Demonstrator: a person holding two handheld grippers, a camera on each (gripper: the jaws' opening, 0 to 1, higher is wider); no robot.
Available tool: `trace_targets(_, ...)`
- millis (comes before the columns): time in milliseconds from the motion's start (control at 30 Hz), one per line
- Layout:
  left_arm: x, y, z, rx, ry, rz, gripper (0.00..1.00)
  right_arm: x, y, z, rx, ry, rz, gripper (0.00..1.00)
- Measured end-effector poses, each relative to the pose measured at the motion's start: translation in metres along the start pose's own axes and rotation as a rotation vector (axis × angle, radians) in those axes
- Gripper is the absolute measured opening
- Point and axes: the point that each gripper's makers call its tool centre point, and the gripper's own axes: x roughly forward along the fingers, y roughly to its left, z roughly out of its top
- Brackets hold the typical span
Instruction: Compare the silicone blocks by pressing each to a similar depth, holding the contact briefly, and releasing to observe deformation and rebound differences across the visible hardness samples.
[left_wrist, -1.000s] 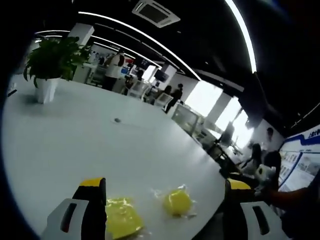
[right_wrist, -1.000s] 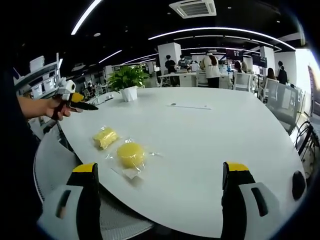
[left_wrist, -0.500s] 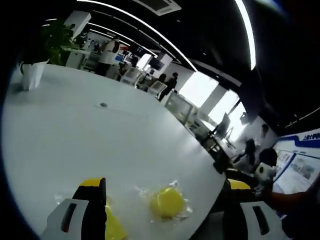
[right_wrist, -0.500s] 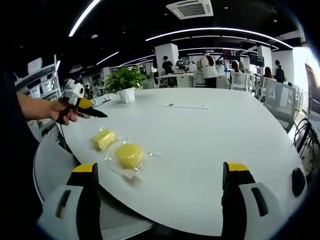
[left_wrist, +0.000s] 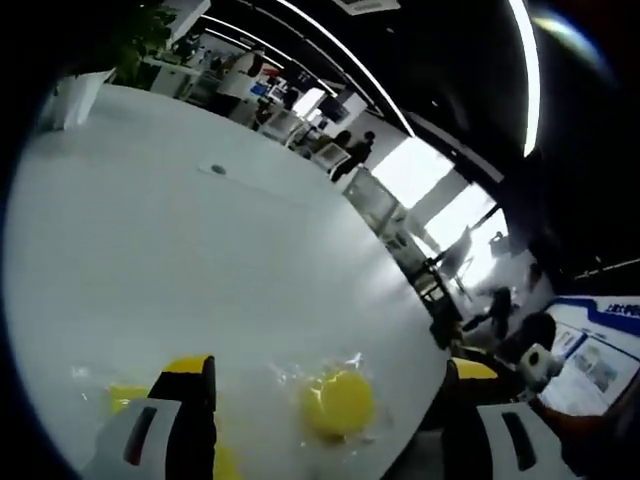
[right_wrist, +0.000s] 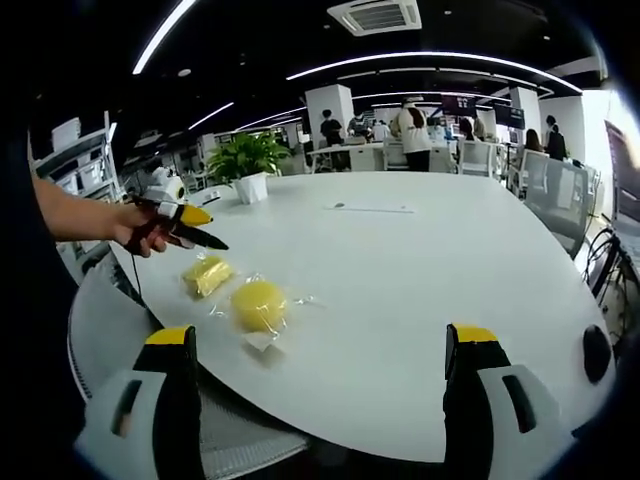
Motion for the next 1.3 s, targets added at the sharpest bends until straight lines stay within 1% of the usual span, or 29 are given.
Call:
trace_targets(67,0.004,0.002,-0.001,-0.018,0.007,0.001,0.95,-0.001,-0.001,-0.001,0.001,0.0,-0.002,0.96)
trace_targets(167,0.012,0.004,-0.005,-0.087,0.032,-0.004,0.95,-0.002,0.0,-0.001,0.003,0.001,-0.003,0.96)
trace_targets(267,0.02,0.01,-0.01,-0.122,0.05,0.007,0.91,-0.002,0.0,-0.002,0.004,0.004,-0.003,0.96)
trace_targets(367,0.024,0.014,-0.011,-0.111,0.049,0.026,0.86,-0.002,0.0,-0.002,0.005,0.006,-0.006,0.96)
trace_targets(500,0.031,0.015,-0.018,-0.141,0.08,0.022,0.87,-0.003,0.0,-0.003,0.005,0.01,-0.006,0.96)
trace_targets(667,0.039,0.016,-0.027,-0.222,0.128,0.024,0.87,-0.004,-0.001,-0.004,0.003,0.014,-0.011,0.96)
trace_targets(767,0.043,0.016,-0.034,-0.295,0.161,0.03,0.85,-0.004,-0.001,-0.003,0.003,0.015,-0.013,0.96)
trace_targets(833,0.046,0.019,-0.032,-0.303,0.155,0.027,0.83,-0.004,0.0,-0.004,0.004,0.015,-0.013,0.96)
trace_targets(900,0.047,0.019,-0.031,-0.316,0.155,0.03,0.79,-0.004,0.001,-0.003,0.004,0.016,-0.013,0.96)
trace_targets(933,0.048,0.019,-0.03,-0.33,0.154,0.026,0.77,-0.004,0.001,-0.004,0.002,0.017,-0.013,0.96)
trace_targets(1000,0.05,0.016,-0.03,-0.377,0.164,0.021,0.76,-0.005,0.001,-0.005,-0.002,0.023,-0.014,0.96)
trace_targets(1100,0.054,0.014,-0.033,-0.372,0.175,0.007,0.69,-0.007,0.001,-0.007,-0.003,0.027,-0.016,0.96)
trace_targets(1133,0.054,0.012,-0.034,-0.371,0.18,0.006,0.68,-0.008,0.001,-0.008,-0.001,0.027,-0.017,0.96)
trace_targets(1233,0.058,0.015,-0.04,-0.366,0.201,0.02,0.67,-0.009,0.0,-0.011,0.001,0.033,-0.018,0.96)
trace_targets(1300,0.06,0.018,-0.042,-0.373,0.207,0.036,0.63,-0.01,0.0,-0.011,0.0,0.037,-0.017,0.96)
